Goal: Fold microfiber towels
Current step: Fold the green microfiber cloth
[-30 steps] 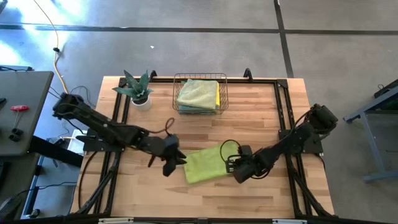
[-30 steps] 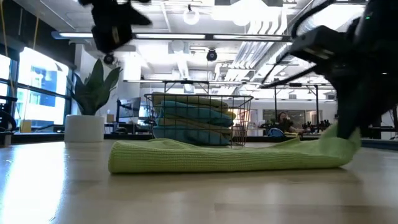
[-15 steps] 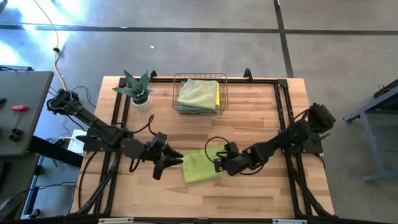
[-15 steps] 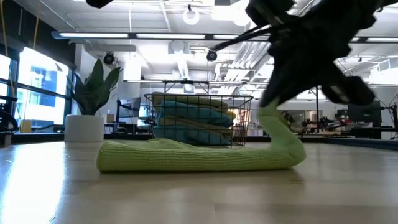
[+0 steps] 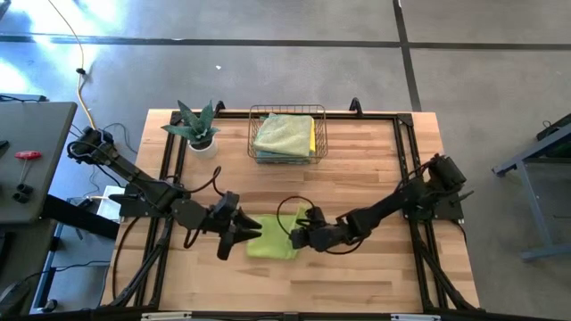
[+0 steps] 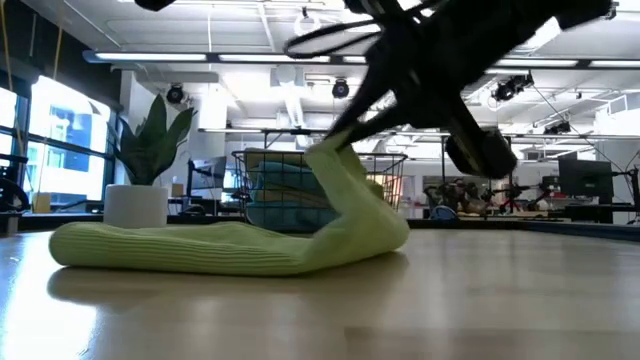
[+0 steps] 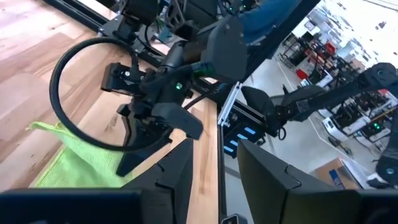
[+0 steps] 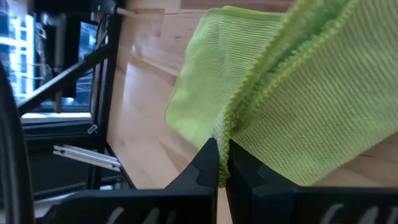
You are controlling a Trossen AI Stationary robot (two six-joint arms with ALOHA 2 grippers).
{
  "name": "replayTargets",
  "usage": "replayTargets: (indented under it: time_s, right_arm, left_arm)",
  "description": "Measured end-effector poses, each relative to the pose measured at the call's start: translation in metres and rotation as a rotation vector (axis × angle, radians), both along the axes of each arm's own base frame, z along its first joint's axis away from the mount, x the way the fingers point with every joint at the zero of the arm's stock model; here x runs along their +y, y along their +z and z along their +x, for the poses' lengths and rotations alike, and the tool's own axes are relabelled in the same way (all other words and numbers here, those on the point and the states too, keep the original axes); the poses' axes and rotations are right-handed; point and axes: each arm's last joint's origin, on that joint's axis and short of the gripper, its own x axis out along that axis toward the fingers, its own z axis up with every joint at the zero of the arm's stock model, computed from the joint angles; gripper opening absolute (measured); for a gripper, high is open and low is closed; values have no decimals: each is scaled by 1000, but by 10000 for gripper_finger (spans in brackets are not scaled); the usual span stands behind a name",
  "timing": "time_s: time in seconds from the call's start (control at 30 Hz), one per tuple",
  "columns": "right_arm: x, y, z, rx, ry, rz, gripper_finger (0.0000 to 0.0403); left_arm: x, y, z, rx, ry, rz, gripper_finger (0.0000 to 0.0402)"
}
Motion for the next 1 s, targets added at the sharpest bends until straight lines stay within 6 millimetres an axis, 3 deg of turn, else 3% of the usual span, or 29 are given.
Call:
replayTargets:
  time_s: [0.23,0.67,1.0]
  right_arm:
    - [8,12,26,96,31,-95,0]
    - [1,11,92,58,145,-171,0]
    - [4,1,117,-40,186,-158,0]
  left_arm:
    - [-2,-4,-1,46,-73,-1,115]
    - [-9,-1,-8,45,-135,-36,115]
    - [-11,4,-14,28,-146,-53,115]
